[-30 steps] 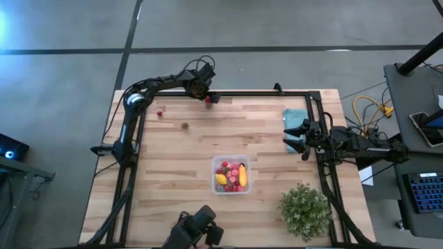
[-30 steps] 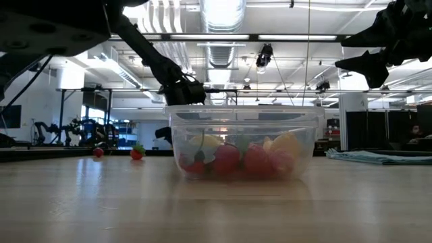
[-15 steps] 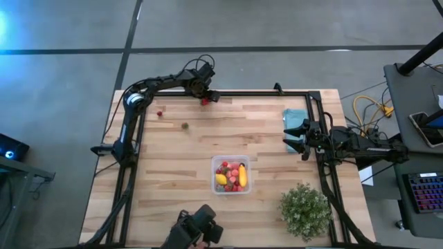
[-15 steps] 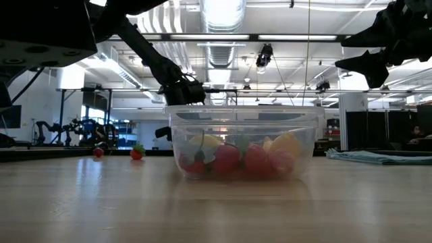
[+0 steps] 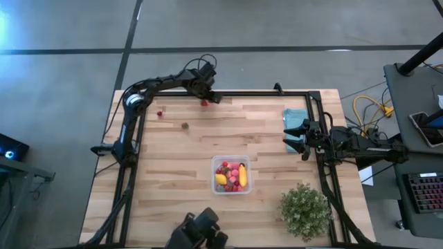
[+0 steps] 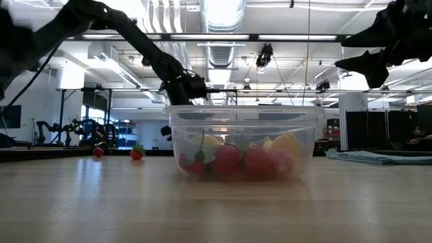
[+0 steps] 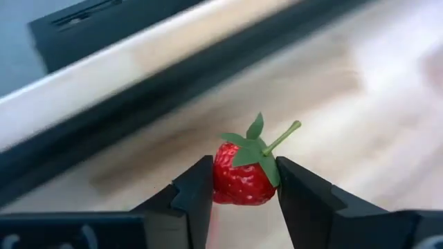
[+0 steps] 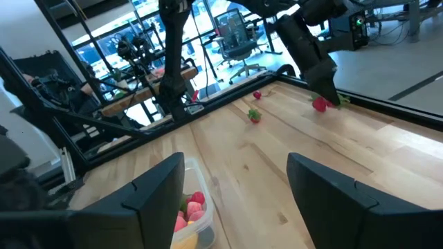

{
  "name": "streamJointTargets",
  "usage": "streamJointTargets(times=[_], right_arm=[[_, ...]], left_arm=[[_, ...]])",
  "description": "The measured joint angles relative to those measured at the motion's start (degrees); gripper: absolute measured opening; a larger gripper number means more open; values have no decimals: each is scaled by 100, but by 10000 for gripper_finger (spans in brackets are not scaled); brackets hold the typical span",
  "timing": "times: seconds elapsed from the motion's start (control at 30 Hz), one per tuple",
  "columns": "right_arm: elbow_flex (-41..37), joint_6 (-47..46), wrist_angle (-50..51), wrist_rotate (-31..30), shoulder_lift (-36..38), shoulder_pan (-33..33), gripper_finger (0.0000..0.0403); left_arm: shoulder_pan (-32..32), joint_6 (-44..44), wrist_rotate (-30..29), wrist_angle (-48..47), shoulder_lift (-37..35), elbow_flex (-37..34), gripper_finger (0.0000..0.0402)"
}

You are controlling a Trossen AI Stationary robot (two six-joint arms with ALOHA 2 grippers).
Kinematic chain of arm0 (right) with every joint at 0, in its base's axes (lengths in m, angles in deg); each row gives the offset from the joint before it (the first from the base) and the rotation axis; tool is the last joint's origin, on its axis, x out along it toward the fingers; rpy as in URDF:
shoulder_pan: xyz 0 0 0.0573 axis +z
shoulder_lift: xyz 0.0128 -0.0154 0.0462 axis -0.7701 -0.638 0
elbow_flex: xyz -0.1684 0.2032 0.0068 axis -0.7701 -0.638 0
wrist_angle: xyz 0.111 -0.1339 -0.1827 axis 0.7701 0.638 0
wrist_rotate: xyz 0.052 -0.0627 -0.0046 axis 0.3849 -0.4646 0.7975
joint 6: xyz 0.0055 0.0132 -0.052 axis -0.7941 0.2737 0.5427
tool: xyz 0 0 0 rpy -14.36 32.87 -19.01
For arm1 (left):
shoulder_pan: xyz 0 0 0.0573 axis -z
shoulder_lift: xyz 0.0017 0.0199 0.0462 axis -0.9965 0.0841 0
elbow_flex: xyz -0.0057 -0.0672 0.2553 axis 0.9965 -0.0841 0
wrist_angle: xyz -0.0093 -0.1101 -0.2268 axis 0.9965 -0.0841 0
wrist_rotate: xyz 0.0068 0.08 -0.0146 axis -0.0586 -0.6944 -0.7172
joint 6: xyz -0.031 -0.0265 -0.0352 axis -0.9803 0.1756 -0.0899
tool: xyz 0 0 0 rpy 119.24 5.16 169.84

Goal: Pick and placing Produce into tupperware
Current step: Put the red strawberry into the transparent bin

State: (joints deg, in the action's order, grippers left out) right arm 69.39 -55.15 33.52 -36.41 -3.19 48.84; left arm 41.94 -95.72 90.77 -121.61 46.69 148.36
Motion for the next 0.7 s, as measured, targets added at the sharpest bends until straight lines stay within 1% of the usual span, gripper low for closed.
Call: streamJointTargets(times=[0.13, 0.2, 0.23, 0.33, 0.37, 0.4, 0.47, 0.57, 0.7], right_arm=[[0, 0, 0, 0, 0, 0, 250], [0, 2, 0, 0, 0, 0, 251], [0, 0, 0, 0, 0, -1, 251], [0, 0, 0, -1, 0, -1, 250], [0, 0, 0, -1, 1, -1, 248], [0, 0, 2, 0, 2, -1, 247], [0, 2, 0, 0, 2, 0, 247], [0, 0, 0, 0, 0, 0, 249], [0, 0, 1, 0, 0, 0, 253]], left_arm=[[235, 53, 74, 3, -360, -4, 128], [391, 236, 285, -63, -616, -36, 127], [495, 372, 468, -86, -767, -45, 127], [976, 902, 1346, -285, -1382, -57, 127], [1177, 1089, 1506, -368, -1599, -57, 127], [1411, 1276, 1546, -482, -1812, -59, 127], [1907, 1598, 1450, -556, -2175, -131, 127], [2733, 1640, 823, -548, -2561, -219, 127], [3843, 1510, 20, -529, -2690, -231, 127]])
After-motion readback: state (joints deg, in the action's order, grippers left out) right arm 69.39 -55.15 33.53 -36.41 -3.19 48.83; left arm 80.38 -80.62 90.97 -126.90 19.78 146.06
